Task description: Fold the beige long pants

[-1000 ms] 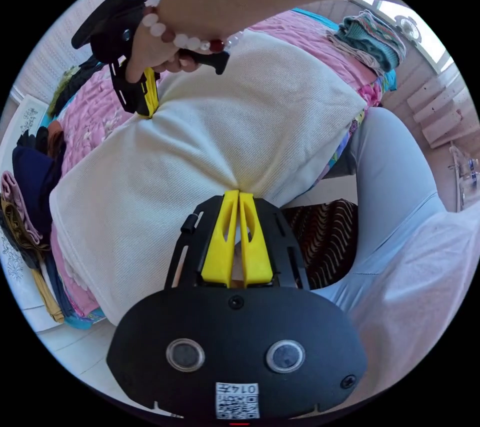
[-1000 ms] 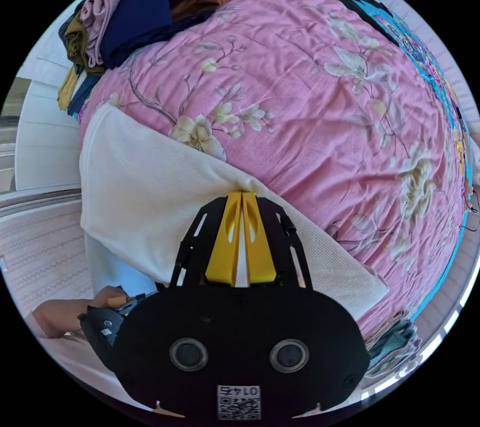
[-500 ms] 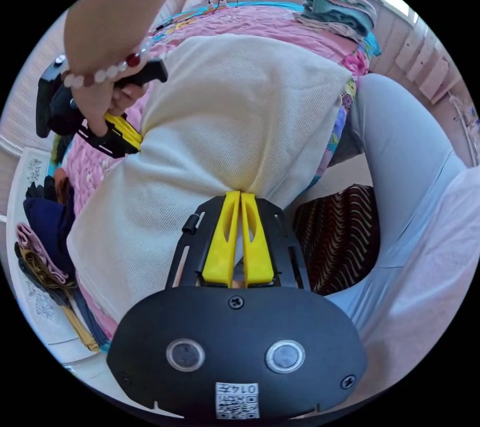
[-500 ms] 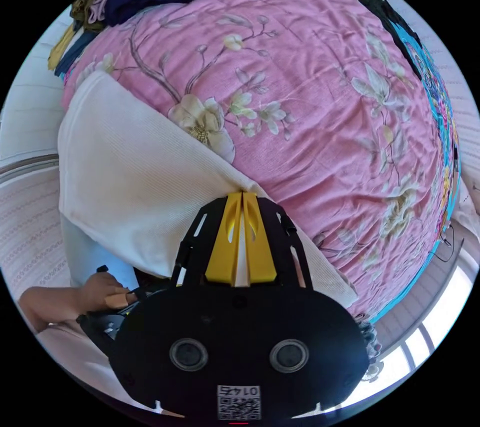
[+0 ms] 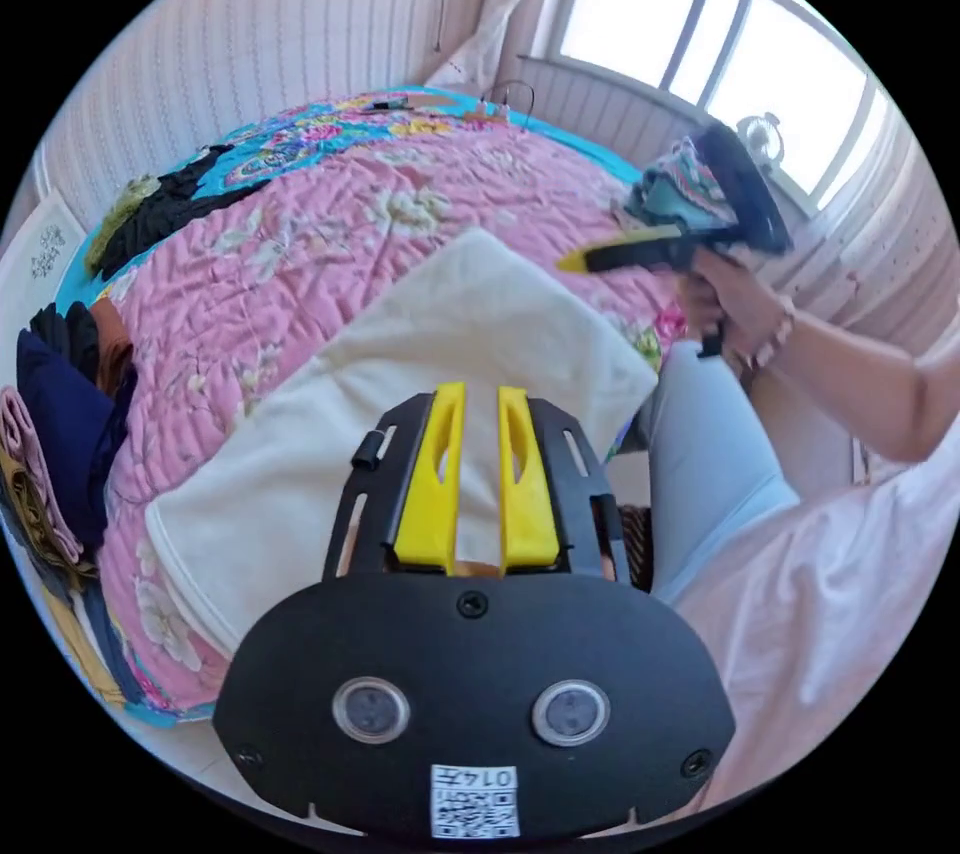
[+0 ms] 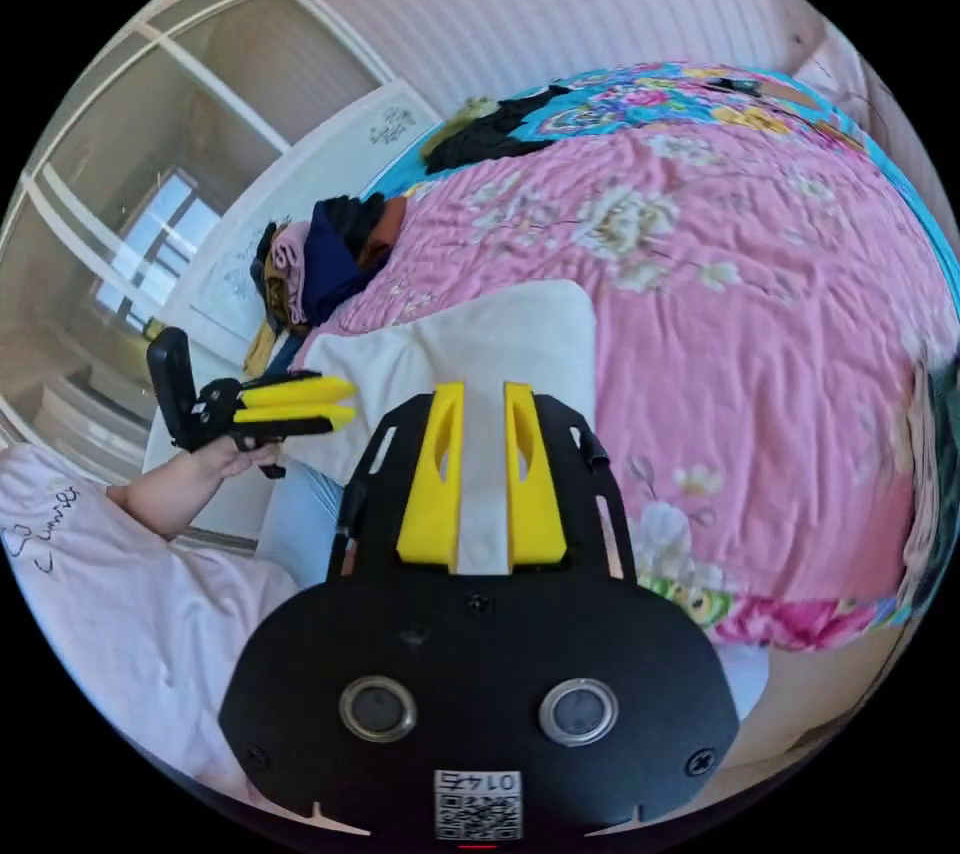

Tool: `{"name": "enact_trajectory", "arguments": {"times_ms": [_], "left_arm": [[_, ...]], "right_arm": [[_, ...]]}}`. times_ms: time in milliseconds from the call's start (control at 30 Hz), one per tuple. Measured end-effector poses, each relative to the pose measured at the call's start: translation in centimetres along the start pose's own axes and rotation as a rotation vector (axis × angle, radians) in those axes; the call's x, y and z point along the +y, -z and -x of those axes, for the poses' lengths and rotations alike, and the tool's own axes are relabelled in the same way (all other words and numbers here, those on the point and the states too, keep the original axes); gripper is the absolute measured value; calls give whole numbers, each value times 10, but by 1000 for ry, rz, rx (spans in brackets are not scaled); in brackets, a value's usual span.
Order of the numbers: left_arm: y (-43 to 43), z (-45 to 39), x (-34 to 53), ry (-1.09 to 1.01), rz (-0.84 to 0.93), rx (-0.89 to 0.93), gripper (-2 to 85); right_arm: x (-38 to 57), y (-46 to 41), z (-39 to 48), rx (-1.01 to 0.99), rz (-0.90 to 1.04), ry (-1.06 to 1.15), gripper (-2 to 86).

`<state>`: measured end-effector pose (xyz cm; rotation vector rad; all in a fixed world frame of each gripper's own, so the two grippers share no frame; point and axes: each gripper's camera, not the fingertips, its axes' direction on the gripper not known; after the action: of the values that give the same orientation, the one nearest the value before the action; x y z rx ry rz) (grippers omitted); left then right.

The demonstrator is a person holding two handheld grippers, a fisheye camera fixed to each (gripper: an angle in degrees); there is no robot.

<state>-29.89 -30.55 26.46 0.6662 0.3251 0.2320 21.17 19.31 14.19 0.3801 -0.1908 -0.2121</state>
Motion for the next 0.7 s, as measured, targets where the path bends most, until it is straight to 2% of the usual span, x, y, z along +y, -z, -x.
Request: {"name": "enact_trajectory", "arguments": {"times_ms": [33,67,200,367,433,467,567,700], "left_arm": [[-1,9,-19,2,-17,22,113],[-6,16,-39,2,-10,30,130],[-31,28,-102,-1,23,26,134],[-100,35,-166,38,284,-13,147],[-120,39,-172,44,408,-17,131],[-129,45,-173,62,458,39,111],[-133,59,-176,124,498,139,53],[-117,68,-185,116,451,135,36]], "right_arm": [[25,10,-26,10,3,-83,160],[46,14,-48,19,28,-138,177],[95,3,-93,-27,91,-233,194],[133,-37,-147,-185,199,-326,151],[139,-37,-159,-193,199,-317,128],[142,-35,-168,-218,209,-309,112],[147,-24,-181,-259,195,-255,81],[150,-2,-188,-399,83,-195,72]]}}
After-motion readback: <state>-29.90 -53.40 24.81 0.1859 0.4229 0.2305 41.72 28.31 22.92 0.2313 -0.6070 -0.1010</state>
